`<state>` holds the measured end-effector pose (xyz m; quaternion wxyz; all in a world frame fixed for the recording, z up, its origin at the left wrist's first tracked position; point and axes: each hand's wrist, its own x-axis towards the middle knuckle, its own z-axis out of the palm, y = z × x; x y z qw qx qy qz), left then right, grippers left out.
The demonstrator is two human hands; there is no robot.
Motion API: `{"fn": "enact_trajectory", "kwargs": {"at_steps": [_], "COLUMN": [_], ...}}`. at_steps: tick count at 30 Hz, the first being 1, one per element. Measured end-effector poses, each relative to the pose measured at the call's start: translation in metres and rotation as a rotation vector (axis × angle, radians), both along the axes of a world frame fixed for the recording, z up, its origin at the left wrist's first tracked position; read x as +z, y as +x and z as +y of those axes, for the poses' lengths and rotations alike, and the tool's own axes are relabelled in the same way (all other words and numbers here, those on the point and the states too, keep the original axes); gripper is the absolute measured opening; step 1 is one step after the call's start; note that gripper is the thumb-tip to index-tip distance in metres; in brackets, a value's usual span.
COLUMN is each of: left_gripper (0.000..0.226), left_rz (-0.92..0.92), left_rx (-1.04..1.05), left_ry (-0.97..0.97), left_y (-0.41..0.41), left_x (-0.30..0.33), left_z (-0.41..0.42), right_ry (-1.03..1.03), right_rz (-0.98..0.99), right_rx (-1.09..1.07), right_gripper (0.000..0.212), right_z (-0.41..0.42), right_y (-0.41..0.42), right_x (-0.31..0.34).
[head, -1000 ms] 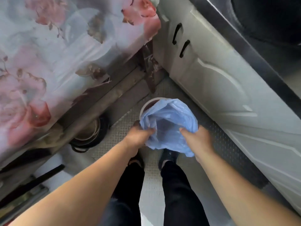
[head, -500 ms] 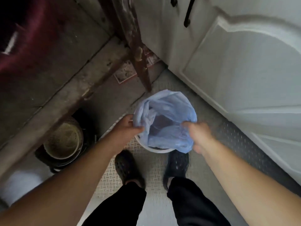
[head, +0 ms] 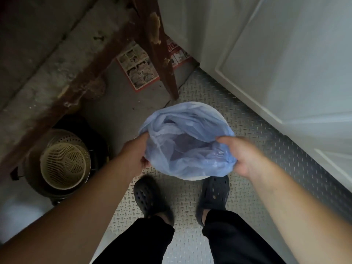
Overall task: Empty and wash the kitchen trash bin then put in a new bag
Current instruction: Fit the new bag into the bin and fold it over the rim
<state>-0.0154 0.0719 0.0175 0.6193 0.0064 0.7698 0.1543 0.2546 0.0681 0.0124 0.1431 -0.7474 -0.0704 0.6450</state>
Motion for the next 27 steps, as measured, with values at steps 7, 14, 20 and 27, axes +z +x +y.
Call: {"fn": "enact_trajectory", "kwargs": {"at_steps": [7,14,20,27], "left_gripper": [0.037,0.024,0.025,0.048], "left_rz": [-0.385,-0.152,0.383,-0.036], "left_rx": [-0.184,-0.354,-0.486,-0.16], "left_ry": [0.11,0.174,0.204,0.043], "left_y": [-0.003,0.006,0.017,0.021], "left_x": [0.008,-0.004,-0.013,-0.012], "left_z": [-0.028,-0.041,-0.052,-0.073], "right_ry": [-0.084,-0.081,0.029,0.118], "right_rz": [0.059,-0.021,-0.122,-0.079], "right_rx": [-0.144,-0.066,-0.041,0.022], "right_gripper": [0.037,0.023,0.026,0.041], "right_z": [-0.007,-0.017,-0.031,-0.054], "right_y": [0.009,0.015,0.012,0.022], "right_x": [0.011,0.002,-0.003,-0.002]}}
